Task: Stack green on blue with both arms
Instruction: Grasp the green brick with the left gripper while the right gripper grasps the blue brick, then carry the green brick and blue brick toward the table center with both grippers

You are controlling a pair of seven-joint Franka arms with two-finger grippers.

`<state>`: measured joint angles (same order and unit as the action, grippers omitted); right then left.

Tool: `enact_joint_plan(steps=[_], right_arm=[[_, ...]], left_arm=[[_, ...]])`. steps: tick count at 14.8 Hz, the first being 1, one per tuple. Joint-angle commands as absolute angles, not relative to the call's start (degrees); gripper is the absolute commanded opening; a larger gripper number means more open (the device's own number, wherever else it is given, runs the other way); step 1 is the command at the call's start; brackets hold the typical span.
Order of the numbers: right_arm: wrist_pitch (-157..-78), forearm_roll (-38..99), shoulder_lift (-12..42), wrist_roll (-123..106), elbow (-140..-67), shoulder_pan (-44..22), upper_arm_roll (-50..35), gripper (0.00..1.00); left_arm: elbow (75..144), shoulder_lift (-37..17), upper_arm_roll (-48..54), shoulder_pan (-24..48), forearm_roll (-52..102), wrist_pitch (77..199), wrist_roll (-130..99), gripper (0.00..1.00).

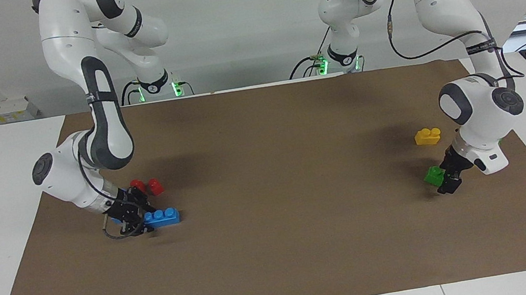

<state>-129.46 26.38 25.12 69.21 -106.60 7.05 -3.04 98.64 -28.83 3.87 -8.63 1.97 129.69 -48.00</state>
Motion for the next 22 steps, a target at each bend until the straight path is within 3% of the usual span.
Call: enact_joint_plan(steps=[1, 3, 4, 6, 8, 9, 10, 18, 22], right_arm=[[-129.99, 28.04, 24.61, 67.06, -107.32, 7.12, -3.16, 0.06], [-129.38, 27.95, 24.61, 66.88, -106.79, 7.21, -3.16, 0.0], [-128.59, 27.95, 24.61, 67.41, -105.74, 7.03, -3.25, 0.0], [-123.96, 27.86, 24.78, 67.5, -101.98, 7.12, -3.25, 0.0], [-117.1, 27.77, 24.61, 67.5, -96.88, 6.42, -3.6, 0.0], [-114.2, 27.95, 24.26, 67.76, -94.77, 4.68, -3.52, 0.0], [-112.69, 27.95, 24.0, 69.33, -93.44, 3.53, -3.52, 0.0], [-117.32, 27.25, 18.81, 93.34, -94.65, -12.46, -3.52, 0.0], [-125.66, 27.16, 16.36, 95.02, -102.72, -18.62, -3.6, 0.0]], left_arm=[[100.81, -27.07, 3.69, -8.44, 1.41, 131.04, -48.78, 1.0], [100.72, -27.16, 3.69, -8.26, 1.41, 131.13, -48.87, 0.94], [100.72, -27.16, 3.69, -8.26, 1.32, 131.22, -48.87, 0.84], [100.72, -27.16, 3.6, -8.0, 1.32, 131.92, -48.87, 0.58], [100.64, -27.16, 3.6, -8.0, 1.32, 132.01, -48.61, 0.17], [100.46, -27.25, 3.6, -8.0, 0.97, 132.01, -48.52, 0.05], [100.28, -27.25, 3.6, -8.0, 0.1, 132.01, -48.43, 0.0], [98.17, -25.59, 3.69, -6.42, -1.41, 126.58, -49.39, 0.0], [98.96, -20.49, 3.78, -3.79, -1.41, 121.75, -56.31, 0.0]])
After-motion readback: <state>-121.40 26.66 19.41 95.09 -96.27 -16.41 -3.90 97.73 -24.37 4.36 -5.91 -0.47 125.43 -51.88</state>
